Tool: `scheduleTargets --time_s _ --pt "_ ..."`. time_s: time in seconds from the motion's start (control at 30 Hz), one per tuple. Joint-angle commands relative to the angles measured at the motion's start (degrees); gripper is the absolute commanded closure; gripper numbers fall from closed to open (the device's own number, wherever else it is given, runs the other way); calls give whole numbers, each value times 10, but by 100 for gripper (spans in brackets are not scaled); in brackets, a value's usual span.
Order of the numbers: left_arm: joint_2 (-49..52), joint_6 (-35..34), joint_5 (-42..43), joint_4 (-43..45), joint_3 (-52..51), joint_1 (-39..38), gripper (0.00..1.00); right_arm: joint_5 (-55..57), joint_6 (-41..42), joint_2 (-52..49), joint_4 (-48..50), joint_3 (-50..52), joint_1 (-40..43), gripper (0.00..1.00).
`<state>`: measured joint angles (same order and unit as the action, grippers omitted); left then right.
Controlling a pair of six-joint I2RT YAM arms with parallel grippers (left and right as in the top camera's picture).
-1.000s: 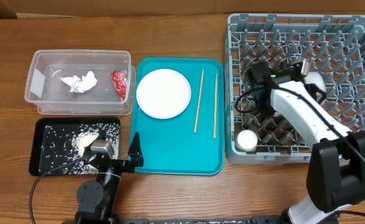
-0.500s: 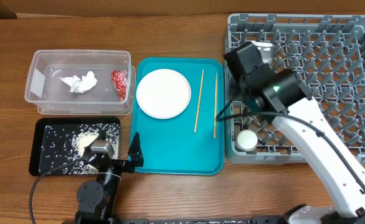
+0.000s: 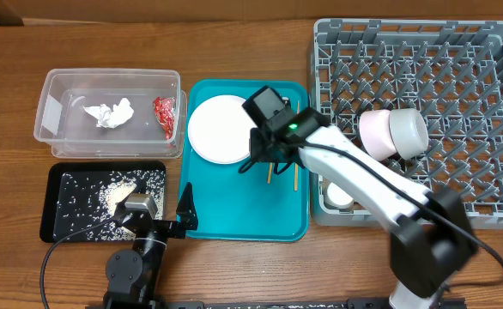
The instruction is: Sort waste into correct bins and load items into the dishwasher
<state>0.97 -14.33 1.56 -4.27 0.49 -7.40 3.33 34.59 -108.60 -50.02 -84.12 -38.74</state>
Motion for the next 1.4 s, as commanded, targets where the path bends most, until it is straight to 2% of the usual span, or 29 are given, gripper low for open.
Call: scheduleTargets --time_s 0.0,0.1,0.17,0.3,0.47,0.7,0.83,0.93,1.07,1.27,1.33,1.37 --pt "-3 15 8 0 -2 3 0 12 23 -44 7 4 2 63" --pt "-3 15 8 0 -2 3 0 11 49 -84 7 4 2 65" --pt "-3 15 8 0 -2 3 0 11 50 -107 8 4 2 71" --pt "-3 15 9 0 -2 3 0 11 59 -119 -5 3 2 96" --pt "-3 15 8 0 -2 3 0 25 25 -72 -25 -18 2 96" --pt "-3 15 8 0 -2 3 0 129 -45 89 -43 -38 6 96" --pt "-3 15 8 0 -2 3 0 159 -124 148 -39 -38 36 96" --pt "-3 15 8 0 -2 3 0 159 -166 149 -45 -33 71 96" --pt "-3 15 8 0 -2 3 0 141 -171 123 -43 -2 128 96" --pt "-3 15 8 0 -2 3 0 41 -205 73 -48 11 172 96" --pt "-3 15 8 0 -2 3 0 41 -205 74 -52 8 172 90" --pt "-3 15 8 0 -2 3 0 41 -199 77 -57 4 168 80"
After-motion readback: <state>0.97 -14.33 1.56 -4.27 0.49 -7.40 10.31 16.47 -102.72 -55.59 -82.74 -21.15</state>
